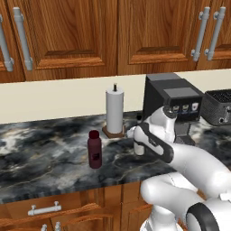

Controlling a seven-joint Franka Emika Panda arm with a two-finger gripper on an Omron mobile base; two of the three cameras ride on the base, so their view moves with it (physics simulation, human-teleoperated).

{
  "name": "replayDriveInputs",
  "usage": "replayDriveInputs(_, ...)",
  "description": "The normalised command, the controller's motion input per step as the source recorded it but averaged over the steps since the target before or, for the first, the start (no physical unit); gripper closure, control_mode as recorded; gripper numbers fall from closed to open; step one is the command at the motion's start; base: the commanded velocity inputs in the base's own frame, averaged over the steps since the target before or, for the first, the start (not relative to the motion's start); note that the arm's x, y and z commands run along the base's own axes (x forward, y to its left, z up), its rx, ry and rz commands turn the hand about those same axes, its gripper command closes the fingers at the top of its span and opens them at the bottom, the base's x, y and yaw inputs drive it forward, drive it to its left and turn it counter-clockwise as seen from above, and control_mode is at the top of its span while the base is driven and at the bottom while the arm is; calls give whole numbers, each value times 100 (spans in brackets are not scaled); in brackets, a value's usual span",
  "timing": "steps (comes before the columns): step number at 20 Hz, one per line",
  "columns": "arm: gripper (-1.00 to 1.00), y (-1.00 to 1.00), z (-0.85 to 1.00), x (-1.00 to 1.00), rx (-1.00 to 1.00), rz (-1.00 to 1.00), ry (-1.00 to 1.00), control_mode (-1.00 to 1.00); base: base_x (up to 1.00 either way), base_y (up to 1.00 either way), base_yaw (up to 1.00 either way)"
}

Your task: There is a wine glass and glass cup on the dining counter. Place the wine bottle next to the wine glass and the juice bottle next to the glass cup.

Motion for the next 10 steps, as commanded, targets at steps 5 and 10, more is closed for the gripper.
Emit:
replayDriveInputs(5,100,12,100,-29,0,0,0,-100,0,0,0)
replayDriveInputs(10,100,3,100,-25,0,0,0,-100,0,0,0)
